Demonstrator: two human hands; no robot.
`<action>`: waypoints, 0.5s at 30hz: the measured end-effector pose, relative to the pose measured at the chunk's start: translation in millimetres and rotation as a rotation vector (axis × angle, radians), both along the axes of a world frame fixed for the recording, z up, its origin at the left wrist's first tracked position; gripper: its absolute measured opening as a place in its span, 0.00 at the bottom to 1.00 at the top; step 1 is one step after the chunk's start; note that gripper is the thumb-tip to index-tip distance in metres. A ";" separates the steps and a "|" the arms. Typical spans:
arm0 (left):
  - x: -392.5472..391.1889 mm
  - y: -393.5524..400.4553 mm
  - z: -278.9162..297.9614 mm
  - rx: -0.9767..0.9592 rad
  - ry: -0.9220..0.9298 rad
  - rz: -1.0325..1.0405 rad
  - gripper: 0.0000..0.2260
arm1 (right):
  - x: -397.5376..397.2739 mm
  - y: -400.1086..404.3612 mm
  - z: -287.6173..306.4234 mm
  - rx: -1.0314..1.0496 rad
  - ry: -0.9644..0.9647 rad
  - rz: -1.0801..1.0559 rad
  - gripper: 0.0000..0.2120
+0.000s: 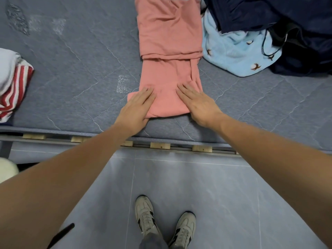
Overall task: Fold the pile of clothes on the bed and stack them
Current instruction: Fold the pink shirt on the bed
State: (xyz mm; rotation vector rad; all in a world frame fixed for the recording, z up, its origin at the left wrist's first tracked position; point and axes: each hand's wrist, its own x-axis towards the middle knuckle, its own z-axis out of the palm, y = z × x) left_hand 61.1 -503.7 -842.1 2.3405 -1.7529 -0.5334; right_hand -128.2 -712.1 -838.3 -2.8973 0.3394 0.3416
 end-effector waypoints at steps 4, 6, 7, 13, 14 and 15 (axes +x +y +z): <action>-3.3 15.2 5.2 0.025 -0.032 0.032 0.36 | -27.1 7.1 4.9 0.004 0.011 -0.040 0.44; -7.4 23.1 9.1 0.029 -0.024 0.034 0.32 | -38.2 12.8 8.3 0.009 0.012 -0.041 0.42; -10.5 27.2 11.0 0.038 -0.014 0.029 0.31 | -43.9 16.3 10.0 0.012 0.019 -0.041 0.42; -39.2 57.2 17.5 0.097 0.024 -0.026 0.31 | -79.1 45.5 17.5 0.032 0.044 -0.034 0.40; -44.8 63.3 17.1 0.092 0.036 -0.034 0.31 | -86.8 52.1 18.0 0.045 0.039 -0.037 0.39; -51.2 70.1 17.2 0.089 0.043 -0.043 0.31 | -95.7 59.2 19.0 0.059 0.031 -0.042 0.38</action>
